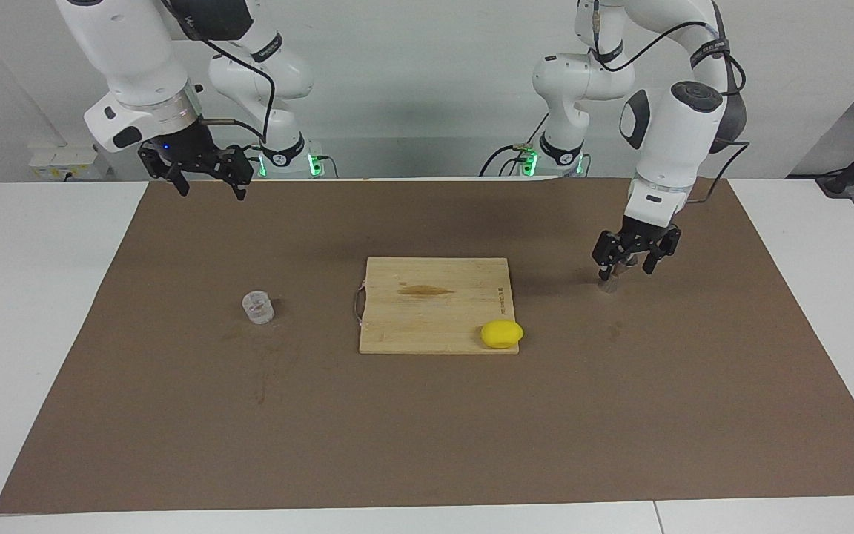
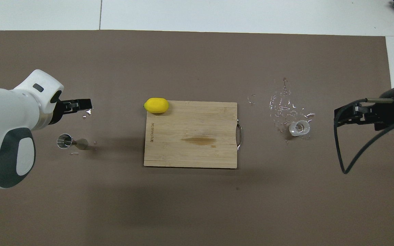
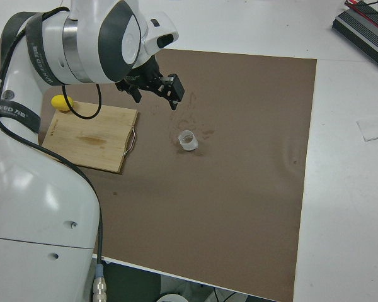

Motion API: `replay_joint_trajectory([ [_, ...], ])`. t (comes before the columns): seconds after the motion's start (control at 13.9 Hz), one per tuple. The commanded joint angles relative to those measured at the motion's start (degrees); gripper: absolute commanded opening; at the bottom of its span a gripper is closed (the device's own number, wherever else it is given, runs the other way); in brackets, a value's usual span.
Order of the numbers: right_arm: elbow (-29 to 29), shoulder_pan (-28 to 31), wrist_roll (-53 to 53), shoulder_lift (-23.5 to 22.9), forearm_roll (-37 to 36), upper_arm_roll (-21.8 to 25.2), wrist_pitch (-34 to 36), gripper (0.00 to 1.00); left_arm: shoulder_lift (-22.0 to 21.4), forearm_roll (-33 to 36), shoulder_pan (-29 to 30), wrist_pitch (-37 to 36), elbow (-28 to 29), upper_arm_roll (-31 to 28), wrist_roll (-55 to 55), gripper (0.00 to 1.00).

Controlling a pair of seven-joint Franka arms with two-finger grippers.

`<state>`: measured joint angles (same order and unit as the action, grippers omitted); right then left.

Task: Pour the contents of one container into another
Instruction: 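Move the left gripper toward the small metal cup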

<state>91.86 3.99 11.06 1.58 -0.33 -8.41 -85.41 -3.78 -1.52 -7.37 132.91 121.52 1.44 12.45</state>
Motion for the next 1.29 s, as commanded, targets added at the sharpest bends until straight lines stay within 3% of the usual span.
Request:
replay_joint_trajectory([
  [0.0, 0.16, 0.67, 0.63, 0.53, -0.28, -0.56, 0.42, 1.00, 0.70, -4.96, 2.34, -1.94, -1.54, -0.47, -10.30, 1.00],
  [0.14, 0.16, 0.67, 0.72, 0.53, -0.28, -0.47, 0.42, 1.00, 0.96, -12.06, 3.32, -4.83, -3.47, -0.47, -20.57, 1.00],
  [0.43, 0.16, 0.67, 0.63, 0.53, -0.28, -0.47, 0.42, 1.00, 0.26, -31.32, 9.64, -13.78, -4.36, -0.47, -55.69, 1.00],
  [0.58, 0.16, 0.67, 0.63, 0.53, -0.37, -0.47, 0.42, 1.00, 0.00, -34.32, 12.45, -16.97, -4.45, -0.47, -70.22, 1.00],
  [0.86, 0.16, 0.67, 0.63, 0.53, -0.28, -0.47, 0.42, 1.00, -0.79, -38.63, 18.16, -26.26, -5.06, -1.00, -80.01, 1.00],
  [1.08, 0.16, 0.67, 0.72, 0.53, -0.28, -0.47, 0.42, 1.00, -0.10, -43.29, 24.75, -35.15, -5.42, -1.26, -94.76, 1.00],
  [1.22, 0.16, 0.67, 0.63, 0.53, -0.28, -0.47, 0.42, 1.00, 1.48, -44.44, 28.09, -36.93, -5.42, -1.26, -101.89, 1.00],
])
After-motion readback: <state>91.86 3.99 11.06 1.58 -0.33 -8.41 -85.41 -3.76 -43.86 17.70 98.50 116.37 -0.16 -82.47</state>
